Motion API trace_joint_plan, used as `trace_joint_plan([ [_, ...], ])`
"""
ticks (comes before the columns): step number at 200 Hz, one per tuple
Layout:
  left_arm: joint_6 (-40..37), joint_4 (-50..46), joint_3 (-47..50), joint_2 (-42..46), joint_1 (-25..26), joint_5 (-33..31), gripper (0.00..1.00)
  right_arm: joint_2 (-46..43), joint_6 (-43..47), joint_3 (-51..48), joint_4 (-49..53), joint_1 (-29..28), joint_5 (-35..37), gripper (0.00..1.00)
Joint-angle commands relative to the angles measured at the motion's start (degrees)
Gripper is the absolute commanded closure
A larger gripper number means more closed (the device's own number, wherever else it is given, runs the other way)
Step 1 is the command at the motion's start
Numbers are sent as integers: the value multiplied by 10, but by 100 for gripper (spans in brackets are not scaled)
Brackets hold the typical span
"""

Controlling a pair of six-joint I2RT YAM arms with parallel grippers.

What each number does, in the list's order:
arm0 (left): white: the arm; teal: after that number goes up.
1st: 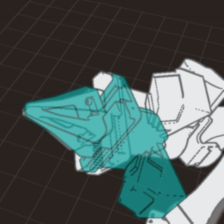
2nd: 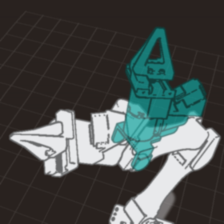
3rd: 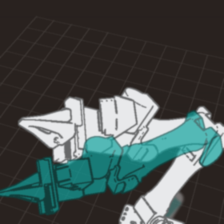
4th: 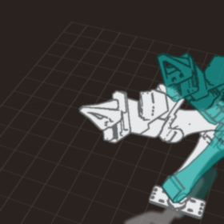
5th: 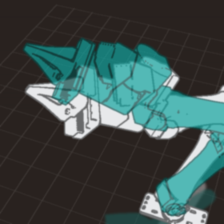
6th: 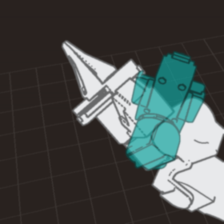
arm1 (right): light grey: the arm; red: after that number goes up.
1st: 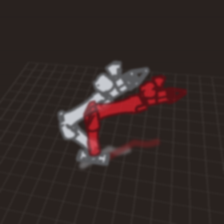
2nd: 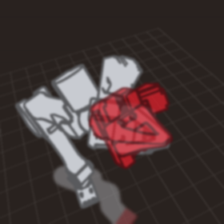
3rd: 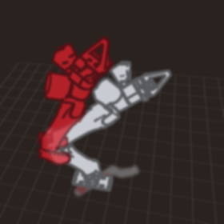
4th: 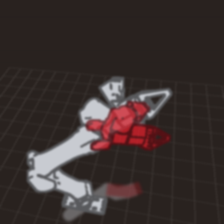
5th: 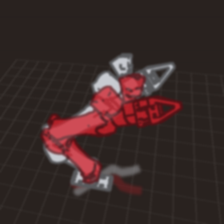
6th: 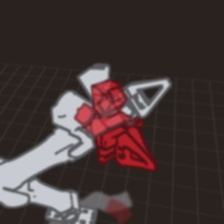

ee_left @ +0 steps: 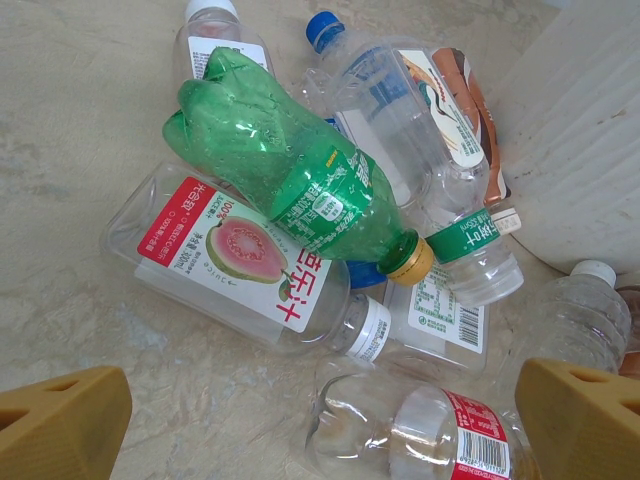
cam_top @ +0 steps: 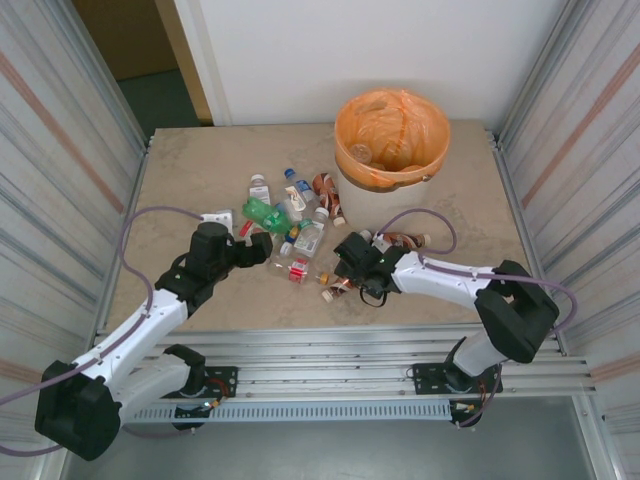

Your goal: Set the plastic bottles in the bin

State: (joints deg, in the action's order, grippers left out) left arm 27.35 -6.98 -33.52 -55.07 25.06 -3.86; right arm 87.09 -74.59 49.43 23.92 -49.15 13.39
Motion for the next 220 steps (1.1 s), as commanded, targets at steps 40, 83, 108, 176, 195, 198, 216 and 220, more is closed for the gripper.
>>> trace_joint_plan([
  [40, 10, 7, -10, 8, -5, 3, 1, 40, -13, -8, -4, 14, -12, 28],
  [83, 10, 7, -10, 8, -4, 2, 1, 58, -11, -14, -10, 21, -18, 30],
  [108, 8, 6, -10, 7, -5, 0, 1, 68, -10, -18, -13, 26, -23, 33],
  [176, 16, 0, -11, 10, -7, -11, 1, 85, -8, -12, -17, 30, -36, 44],
  [195, 17, -2, -14, 11, -7, -14, 1, 81, -5, -8, -11, 30, -33, 49],
  [198, 17, -3, -14, 10, -8, -14, 1, 80, -4, -7, -10, 30, -32, 49],
  [216, 20, -5, -16, 8, -10, -14, 1, 77, -1, -3, -2, 30, -27, 51],
  [220, 21, -6, -15, 7, -10, -14, 1, 75, 0, -3, 0, 30, -26, 51],
])
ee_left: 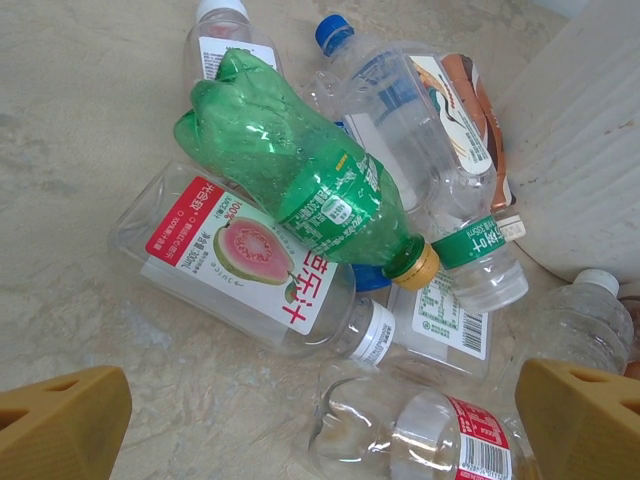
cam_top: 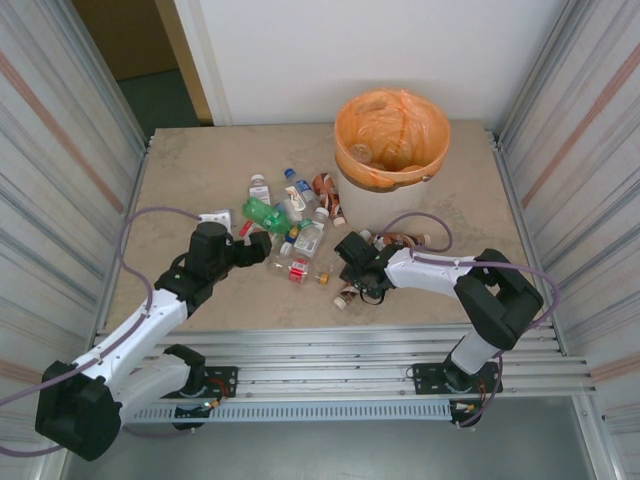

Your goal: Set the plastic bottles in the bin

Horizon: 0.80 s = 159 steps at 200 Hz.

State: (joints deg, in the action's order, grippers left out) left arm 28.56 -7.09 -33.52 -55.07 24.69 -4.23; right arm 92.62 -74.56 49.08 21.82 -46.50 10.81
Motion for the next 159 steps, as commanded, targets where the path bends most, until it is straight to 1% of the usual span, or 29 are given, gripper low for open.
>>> trace_joint_plan([
  [1, 10, -4, -15, 7, -6, -10, 1, 20, 0, 1, 21, 4, 0, 51],
  [46, 32, -15, -30, -14, -10, -9, 1, 1, 17, 24, 58, -7, 28, 59],
  [82, 43, -18, -39, -31, -10, -6, 1, -34, 33, 53, 127, -35, 95, 61],
  [131, 55, -17, -50, -51, -10, 4, 1, -122, 70, 76, 173, -66, 176, 62],
  [135, 55, -18, -51, -53, -10, 4, 1, -129, 92, 77, 174, -67, 180, 62],
  [159, 57, -18, -54, -59, -10, 10, 1, -174, 140, 88, 164, -78, 197, 65],
])
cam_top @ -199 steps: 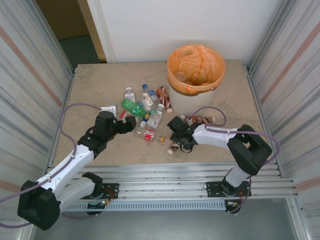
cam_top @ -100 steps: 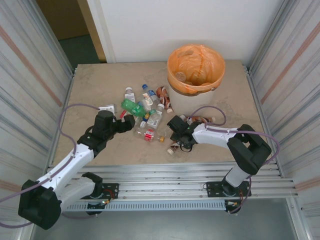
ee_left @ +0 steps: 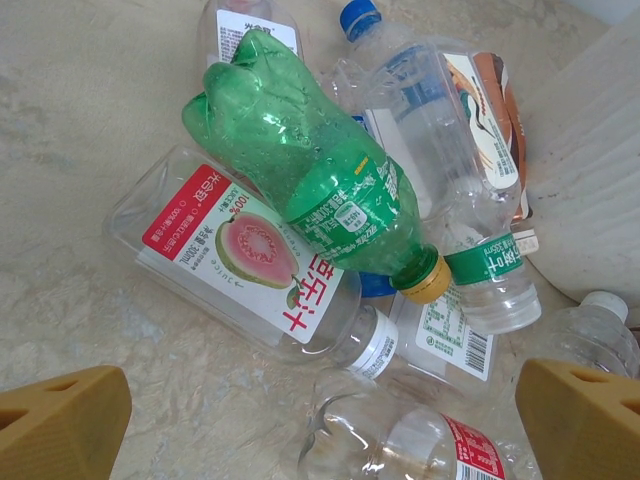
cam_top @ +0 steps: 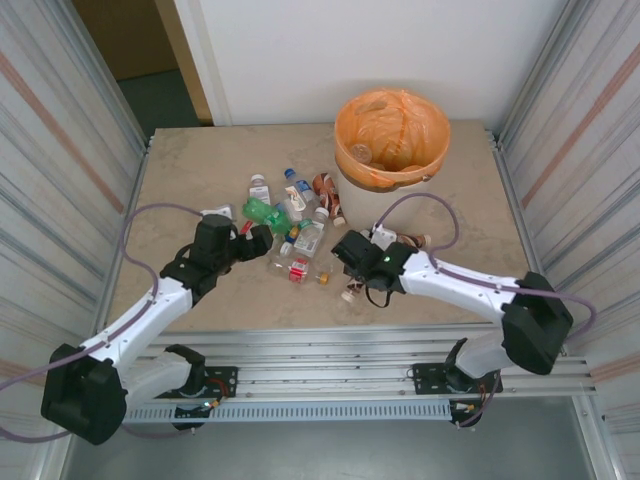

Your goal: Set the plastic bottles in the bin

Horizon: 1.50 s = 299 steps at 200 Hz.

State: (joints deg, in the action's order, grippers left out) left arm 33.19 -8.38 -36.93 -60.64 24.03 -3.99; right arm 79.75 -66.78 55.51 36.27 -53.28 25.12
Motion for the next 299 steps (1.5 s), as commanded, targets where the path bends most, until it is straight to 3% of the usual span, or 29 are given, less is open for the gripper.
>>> trace_joint_plan([
  [1, 11, -4, -20, -3, -3, 8, 1, -47, 65, 24, 19, -10, 54, 65],
  [35, -4, 1, -20, -8, -4, 30, 1, -93, 154, 57, 0, -15, 53, 68],
  [79, -106, 15, -23, 5, -3, 80, 1, -120, 281, 158, 5, 9, 16, 68],
  [107, -155, 21, -26, 6, -3, 89, 1, -123, 319, 216, 6, 64, -25, 68],
  [139, -184, 35, -32, -6, -4, 101, 1, -109, 343, 284, 2, 171, -117, 68],
  [215, -187, 55, -39, -38, -4, 127, 1, 36, 381, 471, 17, 347, -233, 66],
  [299, -158, 43, -46, -43, -4, 97, 1, 254, 418, 679, 106, 418, -286, 61],
])
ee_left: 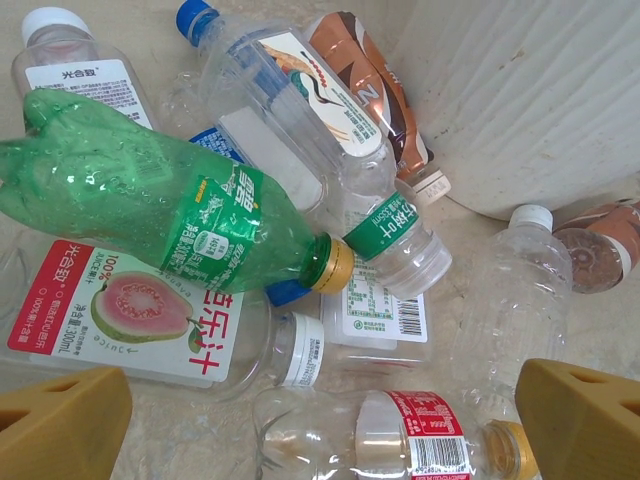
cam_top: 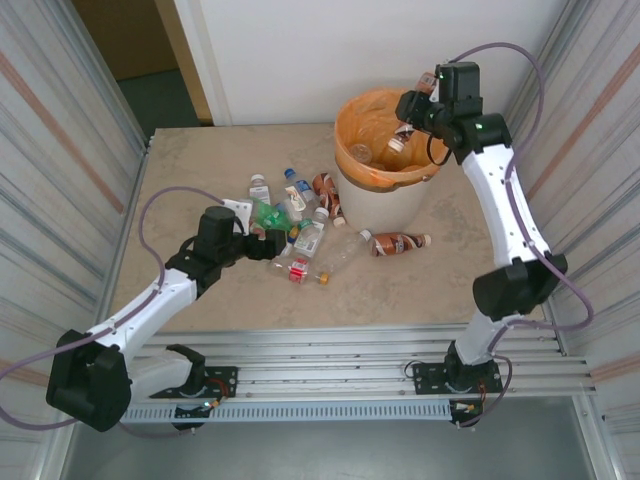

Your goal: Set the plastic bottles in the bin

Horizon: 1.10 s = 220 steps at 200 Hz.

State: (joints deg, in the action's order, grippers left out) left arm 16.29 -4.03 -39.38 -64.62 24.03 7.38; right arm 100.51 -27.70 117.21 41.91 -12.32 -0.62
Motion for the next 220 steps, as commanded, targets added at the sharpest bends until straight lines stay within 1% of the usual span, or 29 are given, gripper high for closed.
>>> trace_joint_plan([
  [1, 11, -2, -22, -4, -4, -18, 1, 49, 27, 65, 51, 9, -29, 61],
  [26, 19, -11, -28, -12, -4, -24, 1, 90, 33, 93, 71, 9, -32, 61],
  [44, 26, -15, -32, -18, -4, -33, 1, 103, 34, 92, 75, 8, -26, 57],
  [64, 45, -30, -43, -26, -4, -54, 1, 112, 42, 90, 85, 7, -14, 52],
  [91, 77, -56, -59, -41, -4, -78, 1, 119, 54, 90, 97, 4, 8, 37],
  [99, 87, -59, -64, -45, -4, -81, 1, 118, 57, 91, 101, 4, 13, 32],
  [119, 112, -79, -80, -61, -4, -92, 2, 113, 62, 91, 100, 4, 16, 24],
  [173, 169, -136, -143, -127, -5, -125, 5, 87, 76, 102, 99, 3, 13, 13],
  [209, 197, -153, -179, -167, -19, -127, 6, 54, 94, 89, 107, -9, 28, 0],
  [220, 204, -151, -185, -178, -28, -123, 6, 39, 98, 77, 106, -15, 35, 2],
])
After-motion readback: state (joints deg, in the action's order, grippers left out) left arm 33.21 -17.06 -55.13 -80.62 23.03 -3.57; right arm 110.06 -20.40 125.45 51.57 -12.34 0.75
